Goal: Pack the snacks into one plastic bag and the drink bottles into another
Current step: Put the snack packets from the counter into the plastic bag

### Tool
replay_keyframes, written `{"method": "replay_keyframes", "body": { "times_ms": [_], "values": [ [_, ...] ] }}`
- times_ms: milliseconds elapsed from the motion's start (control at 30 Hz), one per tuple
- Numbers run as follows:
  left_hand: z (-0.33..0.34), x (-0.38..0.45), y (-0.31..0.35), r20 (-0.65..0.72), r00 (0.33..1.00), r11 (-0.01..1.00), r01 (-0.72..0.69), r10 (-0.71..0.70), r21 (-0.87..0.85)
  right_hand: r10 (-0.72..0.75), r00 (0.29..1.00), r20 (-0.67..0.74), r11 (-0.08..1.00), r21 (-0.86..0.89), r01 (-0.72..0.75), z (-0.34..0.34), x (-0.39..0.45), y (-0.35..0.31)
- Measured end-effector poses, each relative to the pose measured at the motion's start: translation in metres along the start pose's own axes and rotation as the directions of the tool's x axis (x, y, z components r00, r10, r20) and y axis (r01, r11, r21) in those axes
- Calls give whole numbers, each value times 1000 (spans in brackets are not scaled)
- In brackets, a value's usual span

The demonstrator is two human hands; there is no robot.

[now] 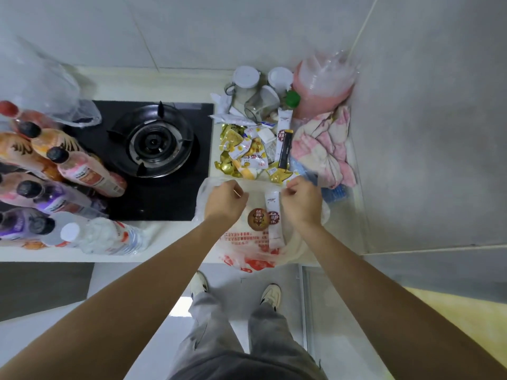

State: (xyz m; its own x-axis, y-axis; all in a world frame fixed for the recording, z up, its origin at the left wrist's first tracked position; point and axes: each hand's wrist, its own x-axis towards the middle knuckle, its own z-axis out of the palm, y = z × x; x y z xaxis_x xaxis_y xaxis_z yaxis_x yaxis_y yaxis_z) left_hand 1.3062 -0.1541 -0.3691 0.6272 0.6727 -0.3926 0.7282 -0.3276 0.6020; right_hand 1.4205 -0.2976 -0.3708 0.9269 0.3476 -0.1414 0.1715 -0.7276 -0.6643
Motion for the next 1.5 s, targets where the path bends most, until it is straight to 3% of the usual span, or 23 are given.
{"method": "replay_keyframes", "body": {
  "times_ms": [133,267,333,433,600,733,900,967,1100,1267,1333,1500],
  "values": [
    [-17,26,19,-44,986,968,-147,159,204,-14,999,31,999,43,13,4,38,-16],
    [-16,62,31,21,948,897,-308,318,318,17,993,116,999,26,-20,17,68,-28],
    [-12,76,37,101,925,810,-371,367,454,42,980,193,999,3,-44,25,79,-31],
    [-4,90,47,210,901,672,-425,379,607,73,957,281,997,-57,-60,38,95,-28],
    [8,106,50,204,925,649,-371,320,665,84,939,334,967,-254,3,41,102,-33],
    [9,114,45,164,929,631,-347,330,694,54,959,278,960,-280,27,44,103,-30],
    [11,121,38,75,880,571,-366,468,735,1,999,40,996,-90,2,37,98,-24],
    [8,122,39,46,860,606,-395,508,691,-13,1000,9,1000,-2,13,31,92,-23],
    [-7,111,43,-100,844,779,-432,526,455,70,997,15,970,230,-72,21,78,-21],
    [-25,68,43,-186,945,962,-272,268,6,175,976,130,879,426,-214,11,50,-15],
    [-28,44,36,-184,974,976,-159,130,-150,174,974,147,883,415,-220,8,35,-11],
    [-27,-21,4,-126,992,959,-6,-31,-285,202,943,266,878,376,-295,9,-14,-5]
  ]
}}
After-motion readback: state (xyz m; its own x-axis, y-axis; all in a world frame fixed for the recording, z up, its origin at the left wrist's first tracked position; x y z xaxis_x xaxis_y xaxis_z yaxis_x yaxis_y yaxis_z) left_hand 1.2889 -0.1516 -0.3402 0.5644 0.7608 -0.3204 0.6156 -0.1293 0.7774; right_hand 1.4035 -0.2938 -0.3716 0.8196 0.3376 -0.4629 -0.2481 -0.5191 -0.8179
